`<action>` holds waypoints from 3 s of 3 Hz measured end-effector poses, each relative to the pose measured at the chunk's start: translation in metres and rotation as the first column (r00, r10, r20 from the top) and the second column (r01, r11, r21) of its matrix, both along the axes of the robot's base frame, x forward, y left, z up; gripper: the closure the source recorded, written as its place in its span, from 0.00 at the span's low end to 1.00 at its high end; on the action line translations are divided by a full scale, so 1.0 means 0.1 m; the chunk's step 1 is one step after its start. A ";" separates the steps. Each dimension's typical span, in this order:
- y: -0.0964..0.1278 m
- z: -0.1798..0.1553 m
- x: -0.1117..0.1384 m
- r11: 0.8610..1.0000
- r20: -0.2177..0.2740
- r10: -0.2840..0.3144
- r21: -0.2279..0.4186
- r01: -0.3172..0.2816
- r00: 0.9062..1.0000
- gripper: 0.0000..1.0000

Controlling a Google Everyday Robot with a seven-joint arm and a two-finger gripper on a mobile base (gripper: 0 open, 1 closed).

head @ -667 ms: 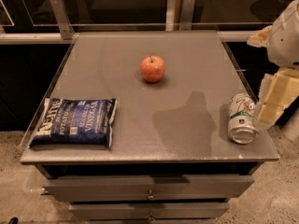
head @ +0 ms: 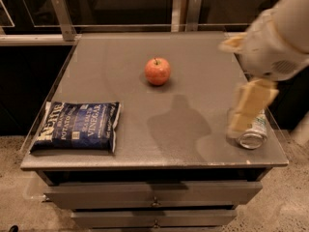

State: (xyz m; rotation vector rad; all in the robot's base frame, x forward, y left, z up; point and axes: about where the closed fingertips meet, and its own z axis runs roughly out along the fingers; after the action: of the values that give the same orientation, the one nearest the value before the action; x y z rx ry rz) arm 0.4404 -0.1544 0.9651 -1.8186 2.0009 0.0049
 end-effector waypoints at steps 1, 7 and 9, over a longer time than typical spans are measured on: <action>0.84 -0.10 0.05 0.970 0.048 0.184 0.153 -0.189 0.982 0.00; 2.73 -1.01 0.13 0.863 -0.092 0.408 0.363 -0.351 0.908 0.00; 2.74 -1.25 0.34 0.888 -0.160 0.349 0.372 -0.271 0.923 0.43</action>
Offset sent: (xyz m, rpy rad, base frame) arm 0.0122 0.1907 -0.0322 0.4271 0.0014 0.3745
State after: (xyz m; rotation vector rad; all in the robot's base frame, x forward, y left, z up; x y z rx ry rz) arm 0.4742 0.1193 0.8398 -1.9449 1.6823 0.6449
